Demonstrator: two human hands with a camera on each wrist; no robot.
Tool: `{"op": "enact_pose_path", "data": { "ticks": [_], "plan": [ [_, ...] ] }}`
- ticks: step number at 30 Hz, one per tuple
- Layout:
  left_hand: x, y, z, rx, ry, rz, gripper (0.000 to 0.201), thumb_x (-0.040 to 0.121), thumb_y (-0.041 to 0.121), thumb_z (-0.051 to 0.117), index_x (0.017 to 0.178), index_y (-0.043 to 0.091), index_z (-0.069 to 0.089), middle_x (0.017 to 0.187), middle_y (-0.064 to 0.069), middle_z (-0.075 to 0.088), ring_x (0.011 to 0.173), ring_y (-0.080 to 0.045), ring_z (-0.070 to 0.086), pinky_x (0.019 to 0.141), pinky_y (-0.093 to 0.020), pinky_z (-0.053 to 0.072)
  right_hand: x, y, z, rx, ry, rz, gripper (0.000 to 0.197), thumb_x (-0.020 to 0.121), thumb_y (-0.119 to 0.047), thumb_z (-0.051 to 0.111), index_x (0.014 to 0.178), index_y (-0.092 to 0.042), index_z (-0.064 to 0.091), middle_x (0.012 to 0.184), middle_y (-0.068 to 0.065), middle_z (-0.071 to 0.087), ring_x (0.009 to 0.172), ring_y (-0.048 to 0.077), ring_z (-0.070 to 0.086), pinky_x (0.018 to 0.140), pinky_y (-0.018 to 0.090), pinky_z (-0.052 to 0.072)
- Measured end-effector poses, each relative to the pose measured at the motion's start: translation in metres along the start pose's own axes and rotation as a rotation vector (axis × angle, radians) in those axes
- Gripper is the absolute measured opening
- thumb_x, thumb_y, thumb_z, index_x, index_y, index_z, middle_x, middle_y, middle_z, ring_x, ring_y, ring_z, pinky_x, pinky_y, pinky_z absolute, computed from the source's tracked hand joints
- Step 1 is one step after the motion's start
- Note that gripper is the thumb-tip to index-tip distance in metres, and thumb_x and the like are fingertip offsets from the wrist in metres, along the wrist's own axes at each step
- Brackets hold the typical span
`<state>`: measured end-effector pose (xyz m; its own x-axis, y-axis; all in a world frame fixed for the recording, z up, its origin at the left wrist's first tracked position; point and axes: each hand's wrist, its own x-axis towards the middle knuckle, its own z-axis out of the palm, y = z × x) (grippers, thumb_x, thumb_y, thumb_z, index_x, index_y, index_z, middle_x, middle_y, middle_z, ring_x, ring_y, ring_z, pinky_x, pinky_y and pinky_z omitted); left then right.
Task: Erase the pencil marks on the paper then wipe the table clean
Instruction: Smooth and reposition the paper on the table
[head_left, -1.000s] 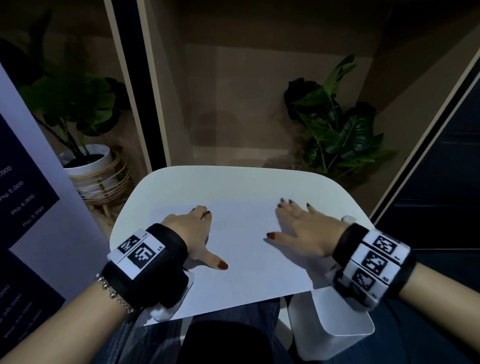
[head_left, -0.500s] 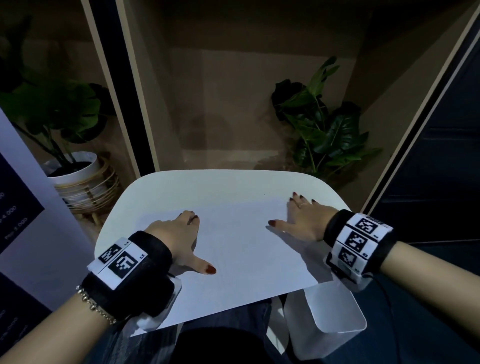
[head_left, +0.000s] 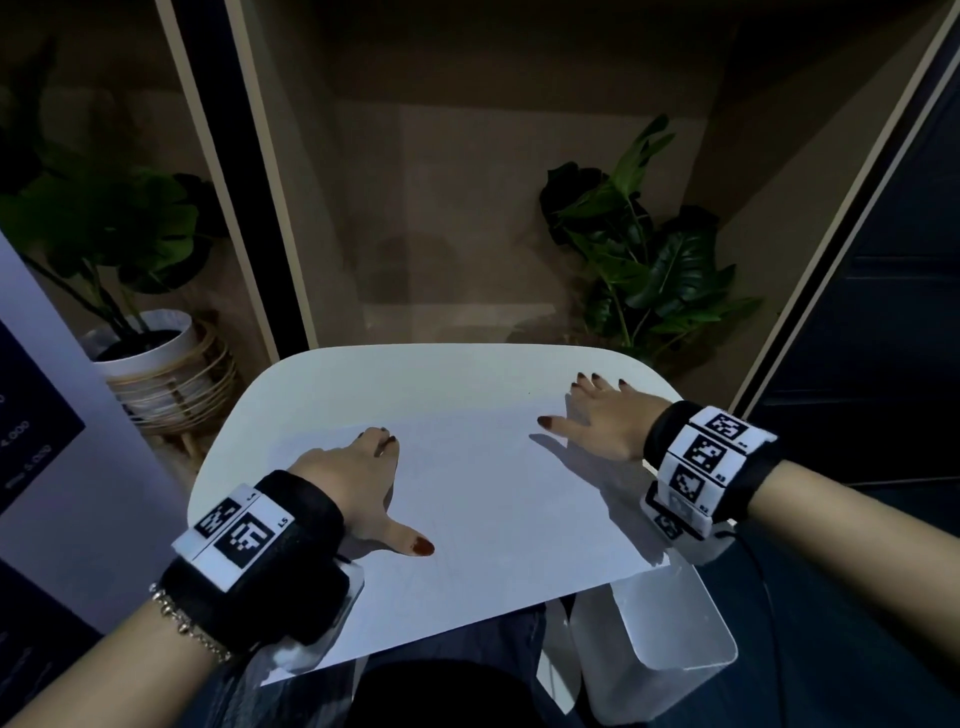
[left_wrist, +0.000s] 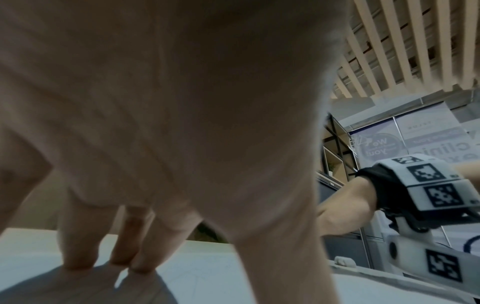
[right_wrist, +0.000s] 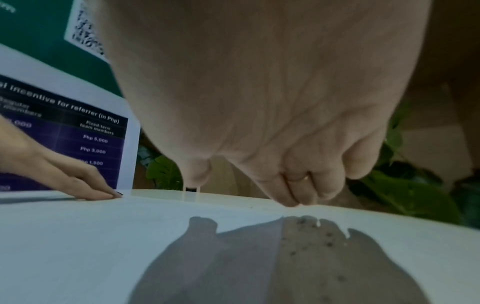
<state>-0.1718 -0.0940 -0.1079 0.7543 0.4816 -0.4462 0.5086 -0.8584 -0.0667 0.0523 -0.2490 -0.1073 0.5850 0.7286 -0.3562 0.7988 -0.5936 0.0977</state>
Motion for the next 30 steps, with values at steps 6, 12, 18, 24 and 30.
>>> {"op": "enact_pose_path", "data": {
  "ticks": [6,12,18,24,30],
  "plan": [
    [-0.001,0.0,0.0,-0.014,-0.003,-0.01,0.119,0.077,0.078,0.055,0.156,0.011,-0.003,0.163,0.003,-0.007,0.132,-0.023,0.045,0.105,-0.036,0.042,-0.02,0.012,-0.003,0.005,-0.125,-0.045,0.077,0.099,-0.064,0.012,0.159,-0.016,0.008,0.167,0.001,-0.004,0.153,0.017,-0.004,0.122,0.05,-0.005],
    [-0.002,0.001,-0.001,-0.015,-0.007,-0.005,0.119,0.077,0.078,0.055,0.156,0.011,-0.004,0.163,0.003,-0.008,0.135,-0.022,0.042,0.106,-0.035,0.041,-0.045,0.072,0.005,0.137,0.226,0.215,0.059,0.098,-0.055,0.043,0.143,-0.016,0.043,0.138,0.013,0.052,0.124,0.033,0.052,0.098,0.044,0.046],
    [-0.004,0.001,-0.008,0.021,-0.046,0.011,0.112,0.077,0.076,0.057,0.156,0.014,0.009,0.163,0.003,0.002,0.133,-0.022,0.045,0.107,-0.036,0.04,-0.046,0.089,0.037,0.251,0.18,0.201,0.034,0.088,-0.041,0.069,0.109,-0.015,0.06,0.101,0.001,0.047,0.113,0.024,0.05,0.091,0.035,0.044],
    [-0.003,0.01,-0.012,-0.018,0.028,0.119,0.1,0.085,0.075,0.044,0.157,0.019,0.003,0.164,0.009,-0.007,0.147,-0.017,0.02,0.118,-0.036,0.021,-0.027,0.101,0.057,0.382,0.337,0.133,0.03,0.087,-0.036,0.072,0.102,-0.017,0.055,0.1,0.004,0.053,0.097,0.022,0.051,0.076,0.028,0.035],
    [0.004,0.034,0.006,-0.047,0.127,0.311,0.09,0.09,0.072,0.031,0.158,0.023,-0.001,0.163,0.008,-0.016,0.15,-0.011,-0.013,0.121,-0.042,0.004,-0.021,0.093,0.061,0.415,0.426,0.05,0.02,0.093,-0.029,0.066,0.092,-0.013,0.055,0.093,0.005,0.056,0.083,0.02,0.052,0.067,0.029,0.035]
  ]
}}
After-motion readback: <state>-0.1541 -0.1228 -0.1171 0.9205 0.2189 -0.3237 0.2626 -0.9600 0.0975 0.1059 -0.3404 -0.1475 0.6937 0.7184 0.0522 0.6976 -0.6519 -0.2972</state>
